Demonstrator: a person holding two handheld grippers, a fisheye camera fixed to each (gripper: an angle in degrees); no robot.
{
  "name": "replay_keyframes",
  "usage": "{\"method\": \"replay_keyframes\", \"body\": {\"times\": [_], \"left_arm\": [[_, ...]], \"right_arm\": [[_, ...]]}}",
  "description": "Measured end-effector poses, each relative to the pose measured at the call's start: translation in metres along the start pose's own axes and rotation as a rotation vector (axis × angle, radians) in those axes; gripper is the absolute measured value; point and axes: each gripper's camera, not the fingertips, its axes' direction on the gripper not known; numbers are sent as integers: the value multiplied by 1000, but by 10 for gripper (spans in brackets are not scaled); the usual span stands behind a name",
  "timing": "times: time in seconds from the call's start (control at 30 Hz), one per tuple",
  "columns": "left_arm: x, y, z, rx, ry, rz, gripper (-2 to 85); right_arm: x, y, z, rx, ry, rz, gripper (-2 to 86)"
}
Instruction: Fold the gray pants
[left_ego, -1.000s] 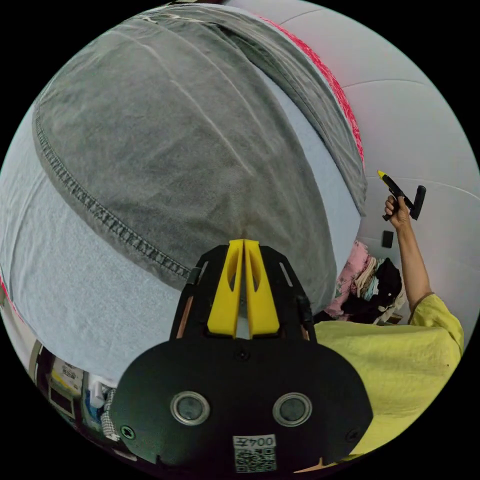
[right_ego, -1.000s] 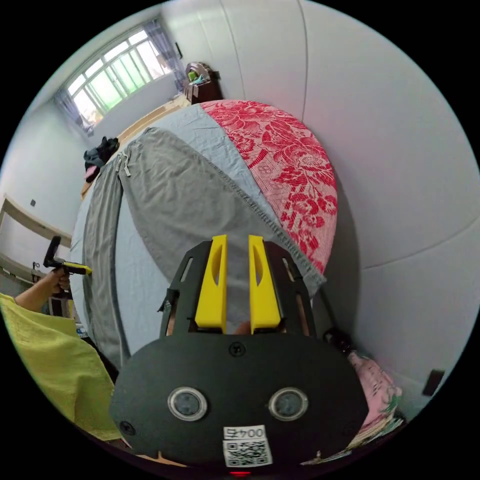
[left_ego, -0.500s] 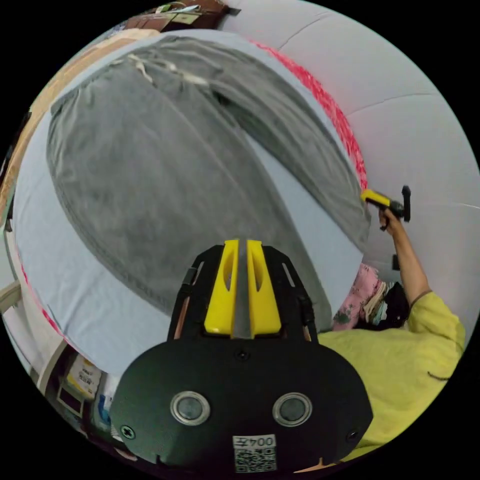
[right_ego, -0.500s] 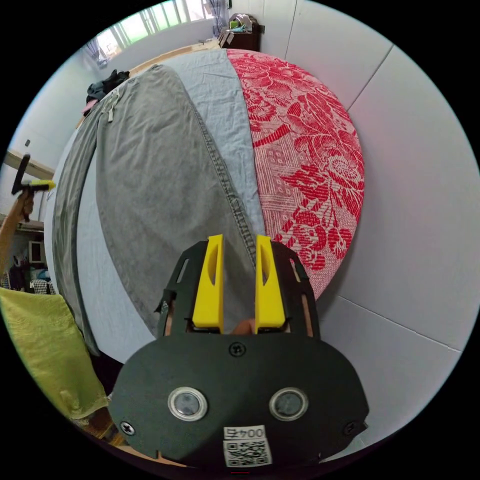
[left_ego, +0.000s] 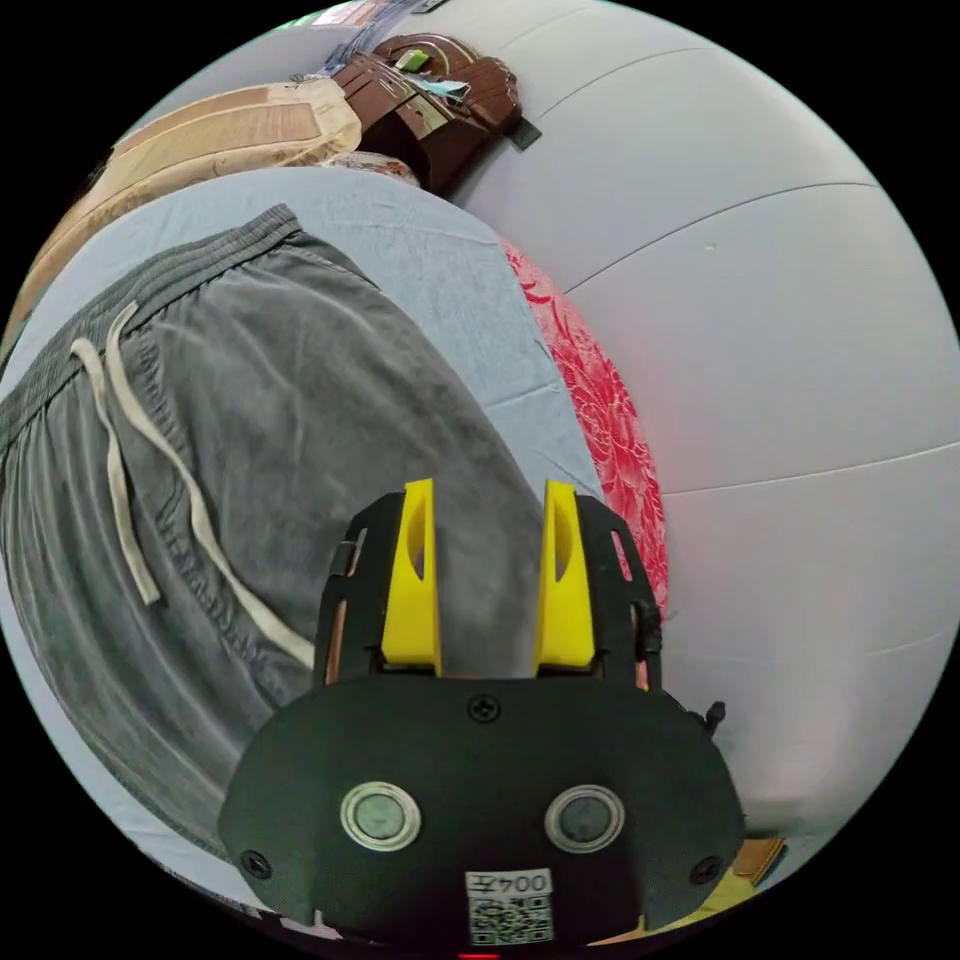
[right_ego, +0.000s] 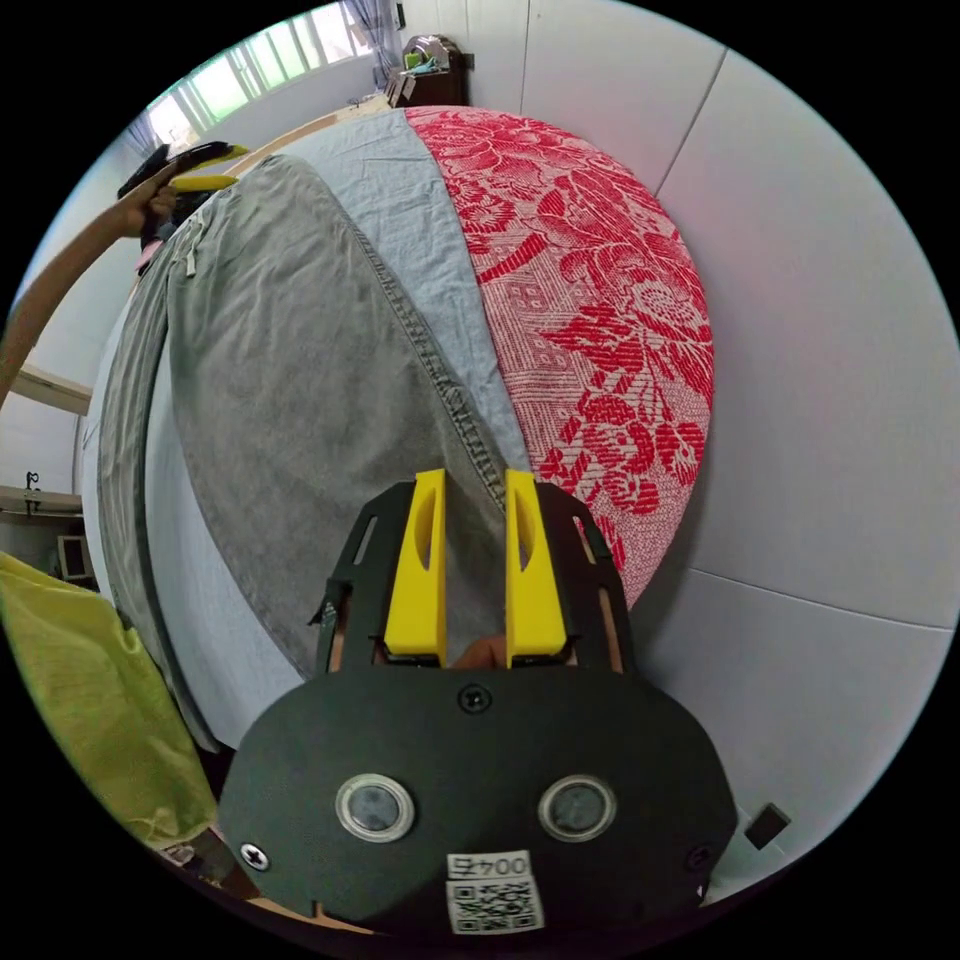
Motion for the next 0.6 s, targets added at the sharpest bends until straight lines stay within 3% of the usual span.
{"method": "replay_keyframes", "body": {"times": [0.37, 0.6], "left_arm": [[61, -91, 165, -106, -276, 43, 221], [81, -93, 227, -62, -461, 23, 158]], "right_arm": [[28, 5, 7, 90, 12, 35, 88], [47, 15, 7, 153, 6, 75, 85]]}}
